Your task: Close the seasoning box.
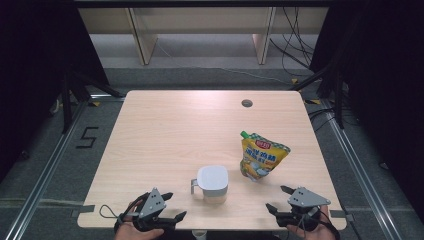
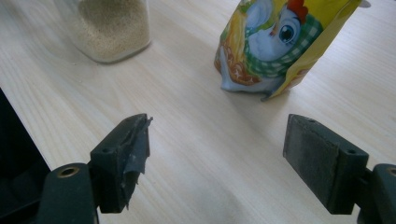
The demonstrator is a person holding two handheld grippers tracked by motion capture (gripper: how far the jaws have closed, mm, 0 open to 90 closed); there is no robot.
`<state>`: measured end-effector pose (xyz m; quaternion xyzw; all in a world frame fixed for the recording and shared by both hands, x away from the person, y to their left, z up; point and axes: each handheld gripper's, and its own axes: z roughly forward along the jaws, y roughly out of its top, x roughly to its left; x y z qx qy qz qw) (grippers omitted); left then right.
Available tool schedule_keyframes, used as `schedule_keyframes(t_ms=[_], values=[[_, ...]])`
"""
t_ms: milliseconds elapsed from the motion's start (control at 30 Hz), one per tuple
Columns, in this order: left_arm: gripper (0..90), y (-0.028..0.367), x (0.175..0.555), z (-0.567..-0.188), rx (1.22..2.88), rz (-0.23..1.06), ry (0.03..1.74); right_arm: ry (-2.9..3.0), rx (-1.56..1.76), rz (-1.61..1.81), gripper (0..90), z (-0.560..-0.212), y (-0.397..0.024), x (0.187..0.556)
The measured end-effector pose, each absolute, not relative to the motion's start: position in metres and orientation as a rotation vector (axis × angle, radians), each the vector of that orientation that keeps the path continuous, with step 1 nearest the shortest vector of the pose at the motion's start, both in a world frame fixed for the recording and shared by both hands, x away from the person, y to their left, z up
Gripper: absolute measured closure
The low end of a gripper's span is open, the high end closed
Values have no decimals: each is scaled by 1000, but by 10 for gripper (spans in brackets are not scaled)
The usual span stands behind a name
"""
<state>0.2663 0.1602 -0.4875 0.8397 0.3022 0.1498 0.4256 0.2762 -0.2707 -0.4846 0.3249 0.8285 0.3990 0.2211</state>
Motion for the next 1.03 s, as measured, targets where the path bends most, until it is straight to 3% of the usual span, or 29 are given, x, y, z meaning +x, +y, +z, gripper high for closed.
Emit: schedule_keyframes(t_ms=[1033], values=[[262, 163, 274, -496, 2120, 401, 777, 2323, 894, 1074, 227, -487, -270, 277]])
